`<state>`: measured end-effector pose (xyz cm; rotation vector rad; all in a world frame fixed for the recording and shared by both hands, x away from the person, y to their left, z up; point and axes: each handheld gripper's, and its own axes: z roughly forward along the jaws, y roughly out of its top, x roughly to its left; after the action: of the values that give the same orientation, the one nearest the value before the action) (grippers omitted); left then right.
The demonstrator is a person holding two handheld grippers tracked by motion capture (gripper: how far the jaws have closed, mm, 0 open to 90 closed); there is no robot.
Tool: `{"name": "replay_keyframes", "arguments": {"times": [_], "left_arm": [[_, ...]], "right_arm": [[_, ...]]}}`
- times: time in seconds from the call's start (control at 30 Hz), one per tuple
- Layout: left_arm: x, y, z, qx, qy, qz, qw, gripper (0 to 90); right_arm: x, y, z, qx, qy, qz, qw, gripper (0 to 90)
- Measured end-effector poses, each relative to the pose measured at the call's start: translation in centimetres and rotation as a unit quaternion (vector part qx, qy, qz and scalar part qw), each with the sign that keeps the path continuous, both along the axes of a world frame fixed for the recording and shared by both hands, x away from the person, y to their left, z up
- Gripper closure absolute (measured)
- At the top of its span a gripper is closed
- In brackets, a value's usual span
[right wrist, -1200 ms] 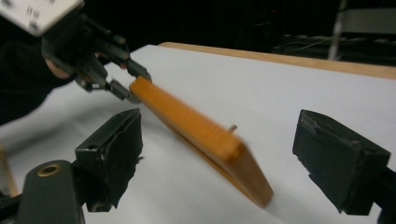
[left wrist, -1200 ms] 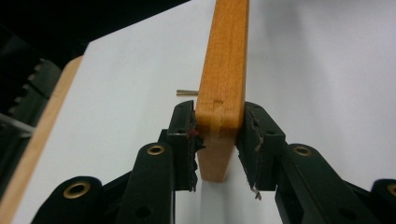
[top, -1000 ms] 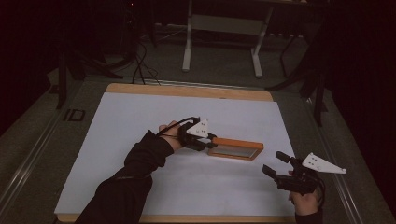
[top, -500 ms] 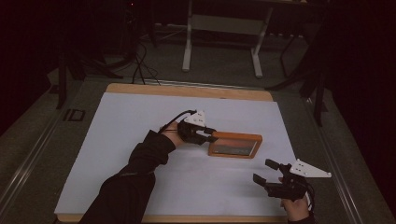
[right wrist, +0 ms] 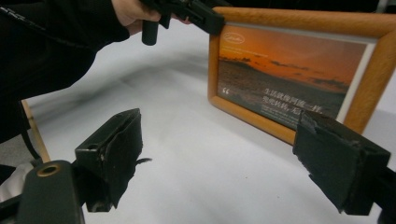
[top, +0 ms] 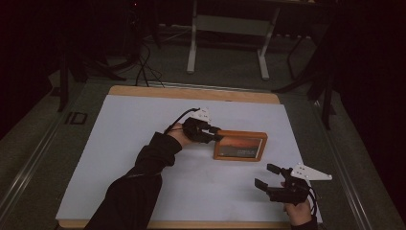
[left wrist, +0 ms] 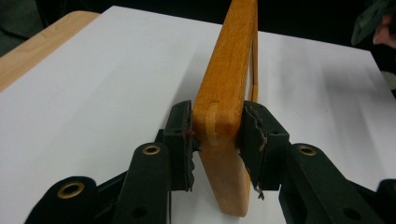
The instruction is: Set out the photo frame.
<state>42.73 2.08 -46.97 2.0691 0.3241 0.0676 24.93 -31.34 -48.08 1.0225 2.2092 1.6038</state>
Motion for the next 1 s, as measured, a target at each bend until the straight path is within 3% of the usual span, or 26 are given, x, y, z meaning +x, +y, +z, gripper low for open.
{"name": "replay_keyframes", "arguments": {"times": [0.23, 0.4, 0.53, 0.8, 0.87, 0.93, 1.0], "left_arm": [[0.7, -0.1, -0.4, -0.002, 0.006, 0.023, 0.9997, 63.5], [1.3, -0.2, -0.5, -0.006, 0.029, 0.029, 0.9991, 63.5], [1.2, -0.3, -0.6, -0.005, 0.012, 0.034, 0.9993, 62.8], [1.1, -0.3, -0.5, 0.0, 0.025, 0.04, 0.9989, 62.6], [1.0, -0.3, -0.4, 0.002, 0.019, 0.042, 0.999, 62.0], [0.7, -0.2, -0.4, 0.003, -0.002, 0.043, 0.9991, 59.9], [0.5, 0.1, -0.4, -0.007, -0.016, 0.038, 0.9991, 58.0]], "right_arm": [[0.2, 0.5, -0.3, -0.005, 0.003, 0.007, 1.0, 15.5], [0.3, 0.6, -0.4, -0.005, 0.006, 0.008, 0.9999, 15.5], [0.4, 0.6, -0.5, -0.004, 0.009, 0.01, 0.9999, 15.5], [0.4, 0.6, -0.5, -0.002, 0.009, 0.008, 0.9999, 15.5], [0.4, 0.6, -0.5, -0.004, 0.008, 0.009, 0.9999, 15.5], [0.4, 0.6, -0.5, -0.004, 0.008, 0.009, 0.9999, 15.5], [0.4, 0.6, -0.5, -0.005, 0.007, 0.008, 0.9999, 15.5]]}}
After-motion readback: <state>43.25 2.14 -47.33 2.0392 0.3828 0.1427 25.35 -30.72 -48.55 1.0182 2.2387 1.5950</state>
